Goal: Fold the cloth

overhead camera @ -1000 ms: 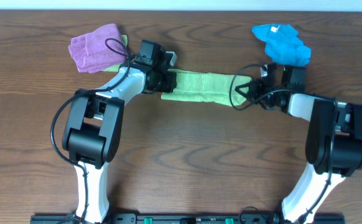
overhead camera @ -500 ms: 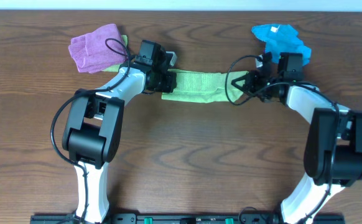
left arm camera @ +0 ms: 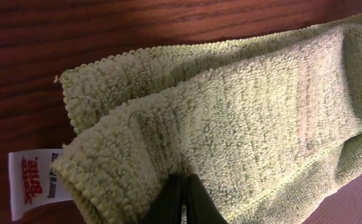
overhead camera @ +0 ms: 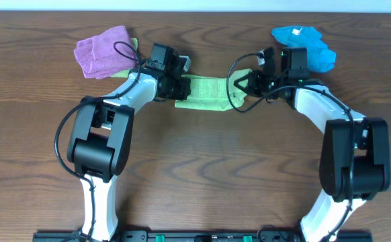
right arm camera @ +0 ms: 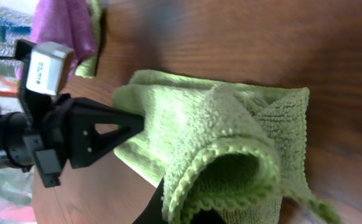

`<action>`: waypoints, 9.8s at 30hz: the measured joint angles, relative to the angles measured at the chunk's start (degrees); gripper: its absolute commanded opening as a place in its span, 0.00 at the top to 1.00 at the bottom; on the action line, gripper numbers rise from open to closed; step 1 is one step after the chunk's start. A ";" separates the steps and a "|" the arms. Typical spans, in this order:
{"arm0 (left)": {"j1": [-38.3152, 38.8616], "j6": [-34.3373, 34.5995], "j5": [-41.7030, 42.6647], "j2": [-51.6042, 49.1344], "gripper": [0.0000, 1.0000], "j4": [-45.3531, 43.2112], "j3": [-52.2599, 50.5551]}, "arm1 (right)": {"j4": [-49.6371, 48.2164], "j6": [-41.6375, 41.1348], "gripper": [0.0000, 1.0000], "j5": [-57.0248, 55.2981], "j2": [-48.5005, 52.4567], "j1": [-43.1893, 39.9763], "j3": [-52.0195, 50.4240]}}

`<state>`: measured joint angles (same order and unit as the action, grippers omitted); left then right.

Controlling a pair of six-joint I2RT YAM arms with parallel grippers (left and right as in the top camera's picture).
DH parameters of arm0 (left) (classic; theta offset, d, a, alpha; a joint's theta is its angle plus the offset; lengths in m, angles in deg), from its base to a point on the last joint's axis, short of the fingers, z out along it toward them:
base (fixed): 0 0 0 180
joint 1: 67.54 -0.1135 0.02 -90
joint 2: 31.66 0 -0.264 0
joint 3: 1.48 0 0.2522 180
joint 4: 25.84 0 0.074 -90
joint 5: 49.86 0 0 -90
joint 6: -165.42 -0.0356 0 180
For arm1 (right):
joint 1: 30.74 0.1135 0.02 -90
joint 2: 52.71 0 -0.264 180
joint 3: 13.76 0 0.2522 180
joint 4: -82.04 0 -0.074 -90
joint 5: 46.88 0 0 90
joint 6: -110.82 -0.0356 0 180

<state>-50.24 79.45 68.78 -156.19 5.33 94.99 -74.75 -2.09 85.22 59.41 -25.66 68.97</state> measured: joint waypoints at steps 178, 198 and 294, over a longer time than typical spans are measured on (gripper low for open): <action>-18.10 -0.07 16.22 9.22 0.05 -3.93 1.01 | 1.64 -3.48 0.01 -8.04 9.35 18.27 16.76; -18.10 -0.09 16.52 9.22 0.05 -3.72 1.01 | 6.67 -1.25 0.01 -0.17 9.33 16.72 23.19; -11.96 -11.78 17.27 12.33 0.05 6.14 -8.35 | 35.76 17.49 0.01 -23.32 -67.12 -12.48 -26.29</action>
<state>-62.19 67.67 86.05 -143.86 11.47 86.64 -38.99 15.39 61.90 -7.72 -38.14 42.68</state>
